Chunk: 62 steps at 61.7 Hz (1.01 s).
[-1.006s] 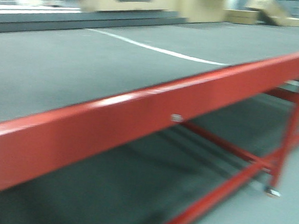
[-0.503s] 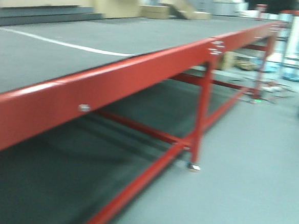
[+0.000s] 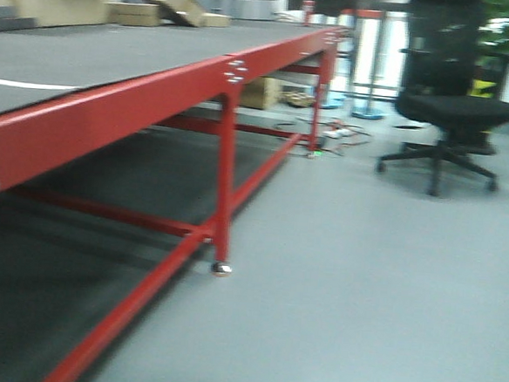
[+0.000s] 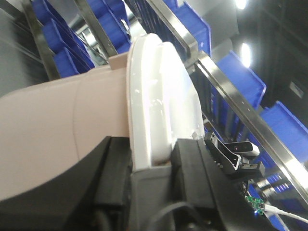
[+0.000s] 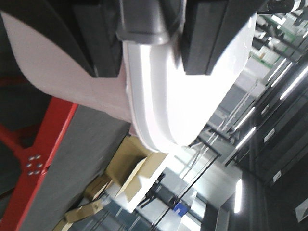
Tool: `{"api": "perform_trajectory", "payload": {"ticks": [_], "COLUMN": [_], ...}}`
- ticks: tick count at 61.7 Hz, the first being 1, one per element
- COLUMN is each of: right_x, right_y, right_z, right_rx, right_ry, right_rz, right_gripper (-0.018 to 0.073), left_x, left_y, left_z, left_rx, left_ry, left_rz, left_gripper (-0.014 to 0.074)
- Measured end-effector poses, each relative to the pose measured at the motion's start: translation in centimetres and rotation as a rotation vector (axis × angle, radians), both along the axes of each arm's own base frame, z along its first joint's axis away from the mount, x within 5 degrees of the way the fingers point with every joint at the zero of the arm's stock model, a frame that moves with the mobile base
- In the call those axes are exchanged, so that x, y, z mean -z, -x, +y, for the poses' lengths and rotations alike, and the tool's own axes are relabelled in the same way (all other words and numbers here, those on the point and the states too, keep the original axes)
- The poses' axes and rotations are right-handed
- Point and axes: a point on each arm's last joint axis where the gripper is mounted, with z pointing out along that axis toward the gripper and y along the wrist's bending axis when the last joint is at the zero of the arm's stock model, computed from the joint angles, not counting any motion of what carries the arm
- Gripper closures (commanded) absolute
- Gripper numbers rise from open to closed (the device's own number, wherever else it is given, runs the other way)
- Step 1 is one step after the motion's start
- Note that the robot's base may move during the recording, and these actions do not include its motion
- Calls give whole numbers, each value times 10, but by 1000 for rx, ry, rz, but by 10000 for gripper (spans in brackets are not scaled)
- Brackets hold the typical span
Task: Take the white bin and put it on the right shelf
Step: 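Drive the base to the steel shelf holding the bin aloft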
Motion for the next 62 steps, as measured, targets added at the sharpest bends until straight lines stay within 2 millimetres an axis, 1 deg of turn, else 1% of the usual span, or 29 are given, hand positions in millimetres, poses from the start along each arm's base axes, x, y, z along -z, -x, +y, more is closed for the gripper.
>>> {"api": "perform_trajectory", "payload": {"ticks": [62], "right_x": [0], "right_y": [0], "right_z": [0], "right_rx": [1], "right_ry": [0], "right_rz": [-1], "right_gripper": [503], "left_x": [0], "left_y": [0], "left_z": [0], "left_rx": [4], "left_ry": [0], "left_rz": [0], "left_gripper": [722]}}
